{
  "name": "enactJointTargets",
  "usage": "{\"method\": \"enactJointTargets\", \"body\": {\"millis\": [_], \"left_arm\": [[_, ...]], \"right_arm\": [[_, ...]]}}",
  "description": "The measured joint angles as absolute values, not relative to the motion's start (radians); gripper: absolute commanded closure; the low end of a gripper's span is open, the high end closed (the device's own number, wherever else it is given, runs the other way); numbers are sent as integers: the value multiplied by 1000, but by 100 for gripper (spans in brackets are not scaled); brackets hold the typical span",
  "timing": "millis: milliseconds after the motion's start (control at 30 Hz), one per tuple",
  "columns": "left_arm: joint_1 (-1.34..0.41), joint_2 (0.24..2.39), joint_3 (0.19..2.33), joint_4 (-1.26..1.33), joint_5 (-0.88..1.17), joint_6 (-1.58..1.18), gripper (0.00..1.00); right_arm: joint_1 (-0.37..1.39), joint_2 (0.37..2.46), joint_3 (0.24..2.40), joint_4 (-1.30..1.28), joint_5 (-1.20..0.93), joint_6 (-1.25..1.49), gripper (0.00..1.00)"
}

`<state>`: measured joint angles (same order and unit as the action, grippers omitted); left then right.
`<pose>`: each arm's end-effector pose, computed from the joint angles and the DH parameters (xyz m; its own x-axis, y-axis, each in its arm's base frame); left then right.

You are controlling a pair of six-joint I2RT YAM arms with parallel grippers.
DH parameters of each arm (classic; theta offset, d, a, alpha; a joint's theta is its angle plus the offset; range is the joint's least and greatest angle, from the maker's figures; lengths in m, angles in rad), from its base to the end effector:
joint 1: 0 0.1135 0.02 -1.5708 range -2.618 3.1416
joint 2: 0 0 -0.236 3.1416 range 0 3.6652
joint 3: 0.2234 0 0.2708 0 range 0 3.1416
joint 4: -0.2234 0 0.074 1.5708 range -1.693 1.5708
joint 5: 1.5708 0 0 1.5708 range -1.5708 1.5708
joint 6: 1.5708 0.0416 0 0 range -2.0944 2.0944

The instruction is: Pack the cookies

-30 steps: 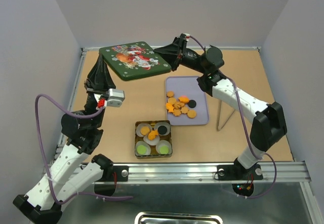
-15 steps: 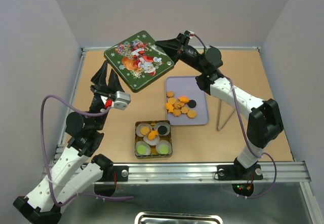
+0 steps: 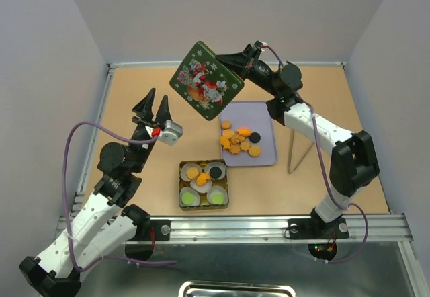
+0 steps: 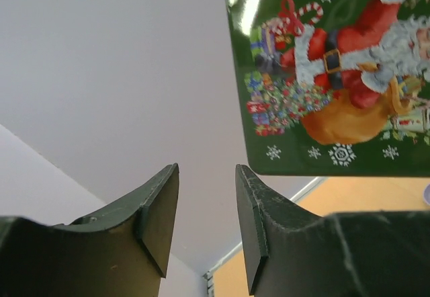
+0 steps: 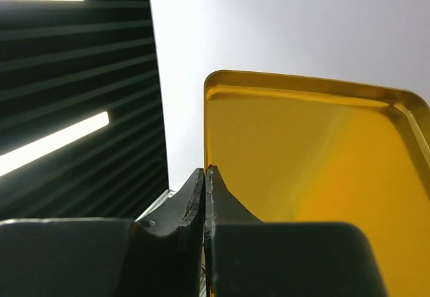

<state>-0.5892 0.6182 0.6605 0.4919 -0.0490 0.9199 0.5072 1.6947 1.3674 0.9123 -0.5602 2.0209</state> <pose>0.1578 -0.1030 0.3802 0.6702 0.5078 -0.5413 -0.0217 0.7424 0.6696 0.3473 0.2183 0.3799 -0.9292 0.3563 0.0985 -0.0871 -0.4701 0.8783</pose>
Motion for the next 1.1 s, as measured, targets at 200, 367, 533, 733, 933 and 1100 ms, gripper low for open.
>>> {"method": "enactJointTargets", "body": {"millis": [200, 367, 533, 733, 933, 1100], "left_arm": [[-589, 617, 661, 498, -57, 875, 39], [-589, 638, 696, 456, -153, 657, 30], [-589, 772, 958, 232, -177, 382, 29], [-558, 892, 1066, 94, 52, 112, 28], [-426, 985, 1008, 46, 345, -167, 26], [-329, 977, 944, -7, 431, -302, 30]], "right_arm": [[461, 1685, 1285, 897, -583, 2018, 99], [397, 1636, 1208, 894, -583, 2016, 100], [370, 1548, 1088, 904, -550, 2014, 100], [371, 1468, 957, 947, -485, 2014, 100], [370, 1459, 932, 982, -439, 2014, 100], [354, 1399, 834, 1023, -423, 2013, 100]]}}
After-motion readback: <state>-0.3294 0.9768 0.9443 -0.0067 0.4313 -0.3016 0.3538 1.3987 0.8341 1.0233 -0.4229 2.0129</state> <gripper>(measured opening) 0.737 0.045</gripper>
